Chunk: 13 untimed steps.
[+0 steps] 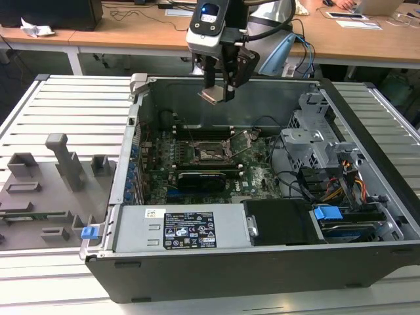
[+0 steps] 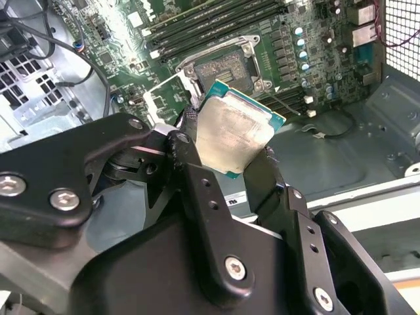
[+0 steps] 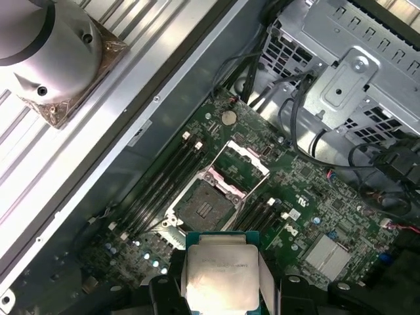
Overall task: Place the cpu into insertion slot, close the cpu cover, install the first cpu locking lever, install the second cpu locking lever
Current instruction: 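Place the cpu into insertion slot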
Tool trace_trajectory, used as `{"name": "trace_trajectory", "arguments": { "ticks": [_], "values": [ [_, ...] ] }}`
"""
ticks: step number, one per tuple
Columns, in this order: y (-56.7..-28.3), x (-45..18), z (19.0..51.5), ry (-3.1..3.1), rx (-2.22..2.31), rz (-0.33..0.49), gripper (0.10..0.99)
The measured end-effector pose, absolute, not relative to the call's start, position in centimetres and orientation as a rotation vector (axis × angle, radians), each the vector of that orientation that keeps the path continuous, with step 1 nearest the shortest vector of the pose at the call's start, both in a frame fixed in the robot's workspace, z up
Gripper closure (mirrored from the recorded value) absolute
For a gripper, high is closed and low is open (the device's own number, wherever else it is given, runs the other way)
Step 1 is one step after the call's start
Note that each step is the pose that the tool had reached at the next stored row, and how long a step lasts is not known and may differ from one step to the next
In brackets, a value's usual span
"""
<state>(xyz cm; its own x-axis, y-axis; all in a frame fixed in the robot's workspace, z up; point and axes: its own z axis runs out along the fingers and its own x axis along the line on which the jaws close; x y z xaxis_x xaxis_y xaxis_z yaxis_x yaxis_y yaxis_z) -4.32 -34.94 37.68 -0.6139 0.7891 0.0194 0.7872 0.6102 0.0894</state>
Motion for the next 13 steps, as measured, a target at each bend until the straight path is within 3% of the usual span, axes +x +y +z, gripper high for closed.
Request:
{"name": "trace_trajectory", "arguments": {
  "ticks": [13],
  "values": [
    [-34.94,-4.46,37.37,2.698,1.548,0.136,0.561]
  ]
}}
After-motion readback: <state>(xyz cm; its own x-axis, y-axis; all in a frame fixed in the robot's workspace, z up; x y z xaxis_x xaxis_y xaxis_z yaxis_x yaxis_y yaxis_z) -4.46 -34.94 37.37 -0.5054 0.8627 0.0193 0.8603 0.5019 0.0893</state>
